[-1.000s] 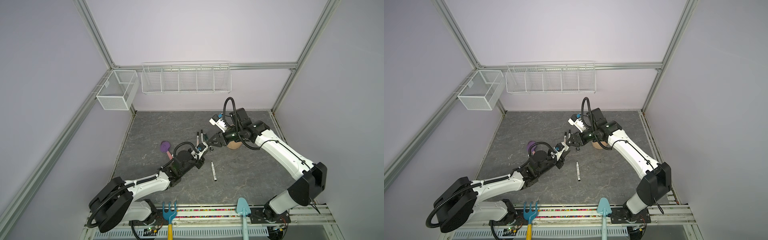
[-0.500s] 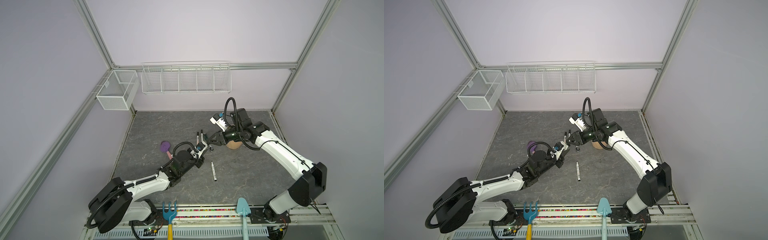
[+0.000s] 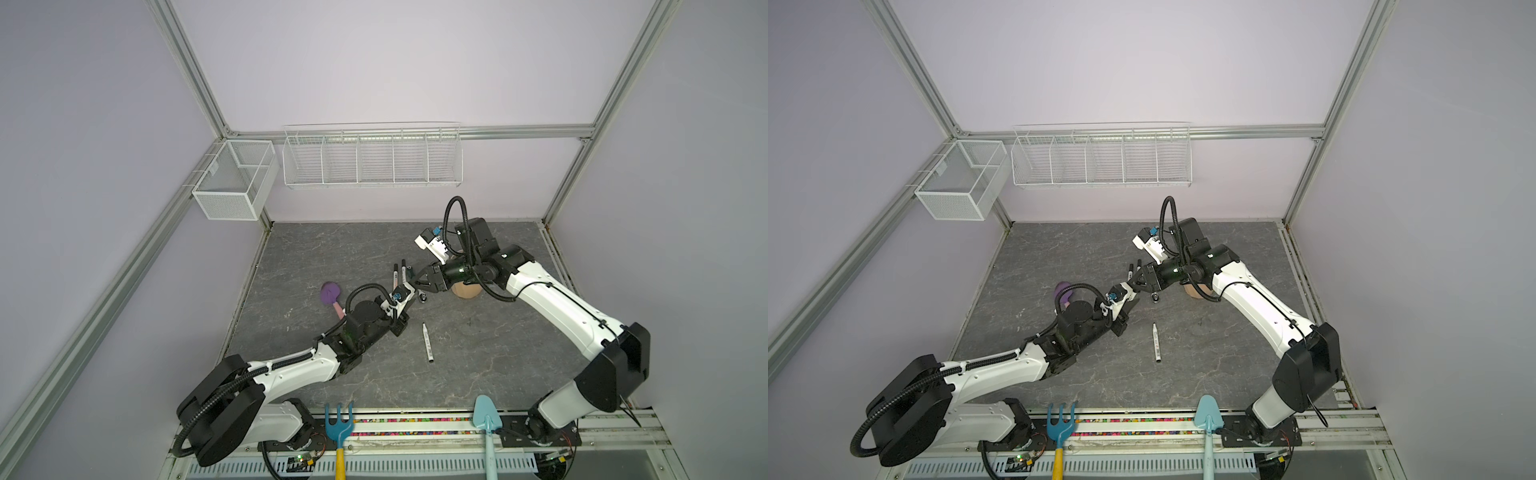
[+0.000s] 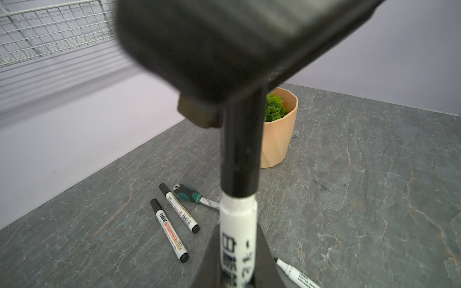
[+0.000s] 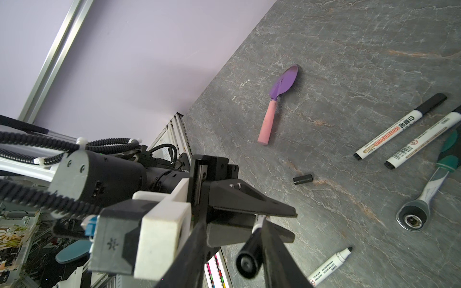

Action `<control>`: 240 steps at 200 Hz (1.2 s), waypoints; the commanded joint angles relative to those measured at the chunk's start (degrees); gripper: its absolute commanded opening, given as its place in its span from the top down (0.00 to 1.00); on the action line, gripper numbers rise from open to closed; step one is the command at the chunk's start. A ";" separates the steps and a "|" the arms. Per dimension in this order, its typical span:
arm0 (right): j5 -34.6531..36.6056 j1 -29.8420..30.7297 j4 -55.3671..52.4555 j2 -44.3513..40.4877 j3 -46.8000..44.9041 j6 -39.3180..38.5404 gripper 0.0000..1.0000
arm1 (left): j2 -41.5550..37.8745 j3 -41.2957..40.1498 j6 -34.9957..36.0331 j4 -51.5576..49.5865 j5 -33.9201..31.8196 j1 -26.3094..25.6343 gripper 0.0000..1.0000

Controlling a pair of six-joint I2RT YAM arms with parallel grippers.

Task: Insert pens into pen caps
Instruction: Put on the pen cap to the pen.

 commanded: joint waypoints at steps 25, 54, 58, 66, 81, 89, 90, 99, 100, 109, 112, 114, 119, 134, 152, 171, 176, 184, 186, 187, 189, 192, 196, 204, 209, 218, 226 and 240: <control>0.89 0.60 0.39 -0.05 0.03 0.36 0.61 | -1.07 0.48 -0.16 1.61 -0.33 0.23 1.00; 2.95 -1.53 2.01 -1.09 -0.36 2.09 0.61 | -1.38 0.39 -0.12 1.41 -0.25 0.23 1.00; 3.16 -1.71 2.37 -1.24 -0.42 2.32 0.61 | -1.38 0.39 -0.19 1.43 -0.28 0.24 1.00; 3.50 -1.96 2.83 -1.37 -0.39 2.58 0.61 | -1.39 0.30 -0.20 1.42 -0.25 0.28 1.00; 3.18 -2.06 3.30 -1.42 -0.29 2.81 0.60 | -1.33 0.30 -0.22 1.43 0.00 0.23 1.00; 3.05 -2.08 3.32 -1.25 -0.17 2.97 0.60 | -1.31 0.30 -0.30 1.43 0.02 0.23 1.00; 3.03 -2.05 3.32 -1.20 -0.21 3.02 0.61 | -1.35 0.30 -0.30 1.43 -0.05 0.23 1.00; 2.55 -2.04 3.39 -1.03 -0.31 3.13 0.62 | -1.30 0.30 -0.28 1.38 -0.08 0.23 1.00; 2.56 -2.07 3.40 -1.05 -0.32 3.10 0.62 | -1.34 0.30 -0.25 1.41 -0.05 0.23 1.00; 2.48 -2.05 3.58 -1.02 -0.53 3.29 0.65 | -1.33 0.26 -0.16 1.40 -0.18 0.24 1.00; 2.34 -2.04 3.71 -0.96 -0.60 3.35 0.66 | -1.29 0.25 -0.21 1.45 -0.20 0.25 1.00; 2.24 -2.04 3.70 -0.98 -0.66 3.38 0.67 | -1.36 0.25 -0.19 1.46 -0.13 0.26 1.00; 2.09 -2.02 3.83 -0.97 -0.83 3.54 0.69 | -1.38 0.30 -0.18 1.44 -0.16 0.24 1.00; 1.72 -1.97 4.39 -0.92 -1.49 3.89 0.77 | -1.38 0.29 -0.18 1.42 -0.15 0.23 1.00; 1.43 -1.62 4.60 -0.85 -2.27 4.21 0.81 | -1.29 0.21 -0.23 1.50 -0.23 0.23 1.00; 1.60 -0.98 4.97 -0.85 -3.26 4.63 0.82 | -1.26 0.30 -0.26 1.74 -0.18 0.23 1.00; 1.67 -0.79 5.11 -0.83 -3.48 4.73 0.82 | -1.25 0.36 -0.29 1.78 -0.18 0.24 1.00; 1.77 -0.62 5.27 -0.81 -3.96 4.86 0.82 | -1.17 0.39 -0.28 1.86 -0.18 0.27 1.00; 1.75 -0.58 5.39 -0.81 -4.03 4.90 0.82 | -1.17 0.46 -0.23 1.87 -0.15 0.28 1.00; 1.76 -0.55 5.41 -0.76 -4.07 4.95 0.82 | -1.19 0.47 -0.22 1.87 -0.13 0.26 1.00; 1.77 -0.52 5.53 -0.86 -4.17 5.05 0.83 | -1.20 0.48 -0.17 1.88 -0.18 0.24 1.00; 1.77 -0.42 5.73 -0.89 -4.32 5.20 0.83 | -1.20 0.54 -0.22 1.82 -0.20 0.25 1.00; 1.67 -0.35 6.06 -0.83 -4.55 5.37 0.84 | -1.22 0.61 -0.19 1.82 -0.06 0.23 1.00; 1.54 -0.36 6.61 -0.73 -4.86 5.84 0.85 | -1.28 0.74 -0.21 1.87 0.06 0.24 1.00; 1.35 -0.34 6.83 -0.66 -4.93 6.07 0.85 | -1.26 0.83 -0.19 1.79 -0.02 0.25 1.00; 1.31 -0.24 7.06 -0.47 -5.04 6.26 0.86 | -1.16 0.92 -0.16 1.85 -0.02 0.23 1.00; 1.12 -0.16 7.26 -0.41 -5.24 6.44 0.87 | -1.21 0.92 -0.23 2.18 -0.06 0.28 1.00; 0.60 0.07 7.32 0.20 -5.31 6.83 0.87 | -1.29 1.09 -0.37 2.22 0.07 0.24 1.00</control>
